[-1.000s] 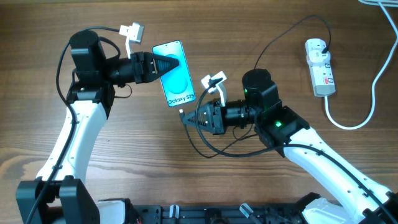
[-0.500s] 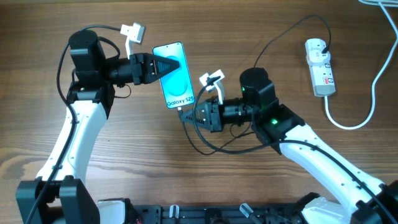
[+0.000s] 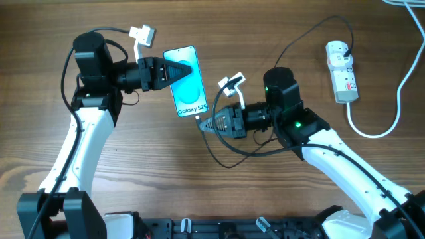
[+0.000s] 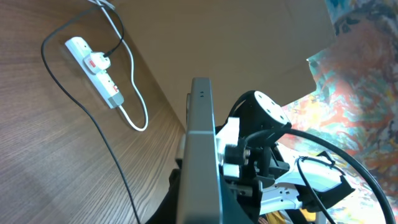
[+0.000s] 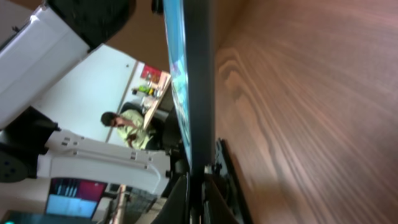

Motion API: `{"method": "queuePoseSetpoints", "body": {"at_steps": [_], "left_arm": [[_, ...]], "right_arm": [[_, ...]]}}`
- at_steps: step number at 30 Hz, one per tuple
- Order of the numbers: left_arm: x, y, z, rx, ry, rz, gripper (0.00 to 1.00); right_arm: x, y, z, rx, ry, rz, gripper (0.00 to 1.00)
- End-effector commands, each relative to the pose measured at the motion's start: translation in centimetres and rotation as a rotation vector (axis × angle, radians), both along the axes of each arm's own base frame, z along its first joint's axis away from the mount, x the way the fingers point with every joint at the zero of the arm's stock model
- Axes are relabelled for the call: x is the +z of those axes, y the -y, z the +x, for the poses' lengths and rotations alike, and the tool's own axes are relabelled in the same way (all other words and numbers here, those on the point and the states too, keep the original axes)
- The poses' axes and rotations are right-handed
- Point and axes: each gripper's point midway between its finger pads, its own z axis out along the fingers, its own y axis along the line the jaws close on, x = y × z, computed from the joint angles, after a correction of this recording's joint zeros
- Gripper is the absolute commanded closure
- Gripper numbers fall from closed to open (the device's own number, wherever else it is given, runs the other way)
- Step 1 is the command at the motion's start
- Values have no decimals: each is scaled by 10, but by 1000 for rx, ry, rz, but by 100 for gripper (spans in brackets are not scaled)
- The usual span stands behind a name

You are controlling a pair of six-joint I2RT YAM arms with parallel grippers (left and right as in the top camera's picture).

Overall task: Plug charger to phone and switch on socket
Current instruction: 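Bring the cable plug in the right gripper to the phone's bottom port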

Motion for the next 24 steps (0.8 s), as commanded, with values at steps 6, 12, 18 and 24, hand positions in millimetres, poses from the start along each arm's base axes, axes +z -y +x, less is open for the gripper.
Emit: {"method": "queuePoseSetpoints", "body": {"at_steps": [6,12,18,24], "left_arm": [[8,-2,1,3,33,0,96],[8,-2,1,3,33,1,96],[8,-2,1,3,33,1,96],[8,-2,1,3,33,1,96]], "right_arm": [[0,-3,-4,27,25,8,96],[5,-5,0,14,43,23,95],[2,-6,5,-11,26,11,95],[7,-7,7,-17,40,26,95]]}}
